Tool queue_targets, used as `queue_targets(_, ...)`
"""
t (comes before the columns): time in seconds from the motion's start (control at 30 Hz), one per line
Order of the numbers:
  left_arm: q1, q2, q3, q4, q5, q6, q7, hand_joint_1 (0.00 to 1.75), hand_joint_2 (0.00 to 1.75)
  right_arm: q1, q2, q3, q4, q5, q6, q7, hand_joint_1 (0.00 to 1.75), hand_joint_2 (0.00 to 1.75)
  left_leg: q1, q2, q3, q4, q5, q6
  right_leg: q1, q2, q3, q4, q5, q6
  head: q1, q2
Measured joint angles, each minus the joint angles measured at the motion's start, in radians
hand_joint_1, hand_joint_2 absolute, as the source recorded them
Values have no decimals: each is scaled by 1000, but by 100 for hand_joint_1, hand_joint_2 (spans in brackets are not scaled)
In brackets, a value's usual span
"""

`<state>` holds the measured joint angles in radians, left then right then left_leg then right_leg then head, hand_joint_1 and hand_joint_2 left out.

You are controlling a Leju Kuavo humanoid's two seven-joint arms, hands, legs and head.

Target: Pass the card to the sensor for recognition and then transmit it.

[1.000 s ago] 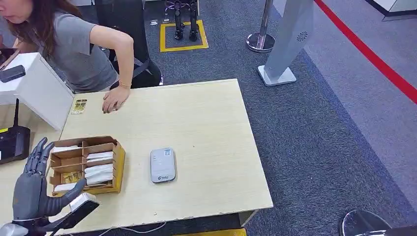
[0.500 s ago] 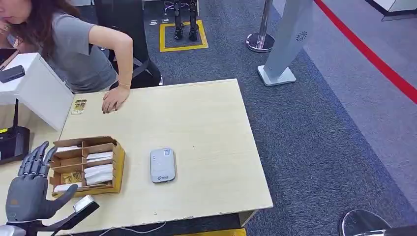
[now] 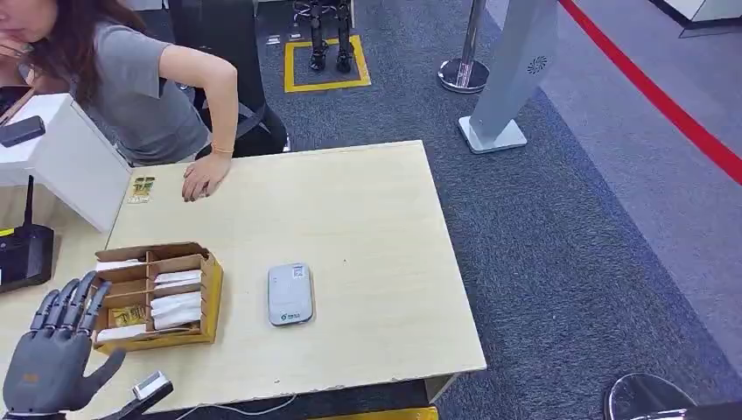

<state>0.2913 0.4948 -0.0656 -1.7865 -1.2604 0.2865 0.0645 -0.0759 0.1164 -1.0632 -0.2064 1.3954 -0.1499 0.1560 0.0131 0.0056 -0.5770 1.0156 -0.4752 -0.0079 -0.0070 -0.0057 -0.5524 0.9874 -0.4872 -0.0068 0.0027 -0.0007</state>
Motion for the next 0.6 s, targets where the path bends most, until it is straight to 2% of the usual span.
queue_targets(0.6,-4,8,-58,7,12,-2,5,0,175,-2,0,0,0,11,0,-3,0,0,0,0,0,0,0,0,0,0,0,0,0,0,0,0)
